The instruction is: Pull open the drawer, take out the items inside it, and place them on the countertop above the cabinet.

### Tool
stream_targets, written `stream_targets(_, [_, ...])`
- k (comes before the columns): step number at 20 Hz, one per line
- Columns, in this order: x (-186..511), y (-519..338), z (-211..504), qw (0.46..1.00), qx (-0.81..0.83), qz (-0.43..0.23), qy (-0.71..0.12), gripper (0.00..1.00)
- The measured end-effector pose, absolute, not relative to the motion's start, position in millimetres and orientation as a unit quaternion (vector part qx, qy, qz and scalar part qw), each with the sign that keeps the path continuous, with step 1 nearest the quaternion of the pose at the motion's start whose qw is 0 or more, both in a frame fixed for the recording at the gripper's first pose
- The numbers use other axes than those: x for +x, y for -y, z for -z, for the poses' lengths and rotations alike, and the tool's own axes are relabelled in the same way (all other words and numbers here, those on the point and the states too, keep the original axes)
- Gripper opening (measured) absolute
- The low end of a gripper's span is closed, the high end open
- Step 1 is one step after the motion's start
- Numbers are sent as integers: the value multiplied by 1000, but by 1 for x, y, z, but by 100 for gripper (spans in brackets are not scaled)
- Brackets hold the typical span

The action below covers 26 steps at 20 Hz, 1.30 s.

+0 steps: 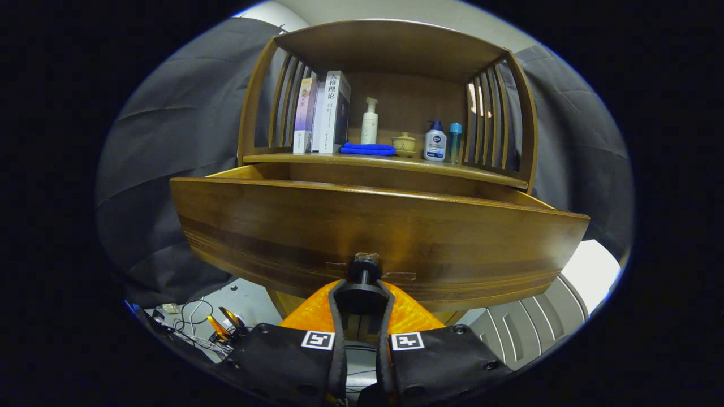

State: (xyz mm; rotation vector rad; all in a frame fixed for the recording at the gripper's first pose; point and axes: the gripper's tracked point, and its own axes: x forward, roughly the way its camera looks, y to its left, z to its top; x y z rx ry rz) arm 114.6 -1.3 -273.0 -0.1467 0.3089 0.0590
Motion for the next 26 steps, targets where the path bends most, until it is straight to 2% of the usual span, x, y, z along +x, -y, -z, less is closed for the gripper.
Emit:
stream_targets(5, [114, 1, 273, 984, -70, -26, -160, 23])
stream_targets(8, [115, 1, 274, 981, -75, -38, -176, 30])
stream_targets(10, [110, -1, 275, 978, -80, -46, -185, 46])
stream_targets(14, [97, 3, 260, 980, -85, -38, -175, 100])
stream_targets(22, [78, -12, 194, 983, -86, -62, -149, 99])
stream_targets(26, [83, -18, 180, 979, -85, -72, -171, 99])
